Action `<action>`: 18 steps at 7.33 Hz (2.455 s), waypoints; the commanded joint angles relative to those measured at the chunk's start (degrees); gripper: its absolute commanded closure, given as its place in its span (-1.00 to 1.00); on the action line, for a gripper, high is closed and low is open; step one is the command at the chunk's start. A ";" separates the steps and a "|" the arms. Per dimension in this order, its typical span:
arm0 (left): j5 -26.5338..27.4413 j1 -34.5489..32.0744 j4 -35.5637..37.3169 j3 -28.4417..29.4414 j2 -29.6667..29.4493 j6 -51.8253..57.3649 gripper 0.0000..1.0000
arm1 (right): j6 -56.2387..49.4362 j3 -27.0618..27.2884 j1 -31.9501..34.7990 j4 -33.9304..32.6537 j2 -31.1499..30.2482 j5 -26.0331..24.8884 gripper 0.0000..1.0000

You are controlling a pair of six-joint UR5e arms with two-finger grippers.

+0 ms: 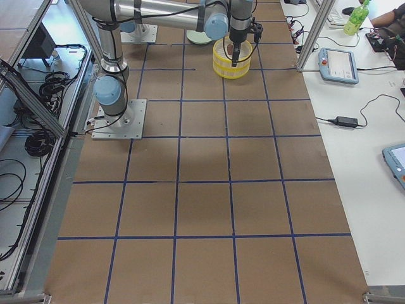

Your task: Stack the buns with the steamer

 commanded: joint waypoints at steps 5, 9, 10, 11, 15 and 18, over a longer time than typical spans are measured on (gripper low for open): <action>23.11 0.17 -23.51 8.06 13.35 17.97 -0.92 | -11.26 -2.77 1.47 9.68 -5.01 -1.38 -0.99; 23.49 0.43 -30.24 6.49 16.71 18.26 -1.00 | -11.09 -4.70 1.73 12.50 -4.57 -1.21 -0.99; 23.41 1.31 -30.34 5.96 17.50 18.78 -1.00 | -11.09 -4.44 1.73 12.50 -4.57 -1.12 -0.99; 23.32 1.66 -30.42 5.61 17.94 18.87 -1.00 | -11.09 -4.27 1.65 12.50 -4.49 -1.21 -0.99; 23.32 1.75 -30.87 5.51 18.38 18.87 -1.00 | -11.17 -4.09 1.56 12.41 -4.40 -1.47 -0.99; 23.41 1.75 -30.95 5.51 18.47 18.79 -1.00 | -11.26 -3.48 1.56 11.97 -4.22 -1.82 -0.99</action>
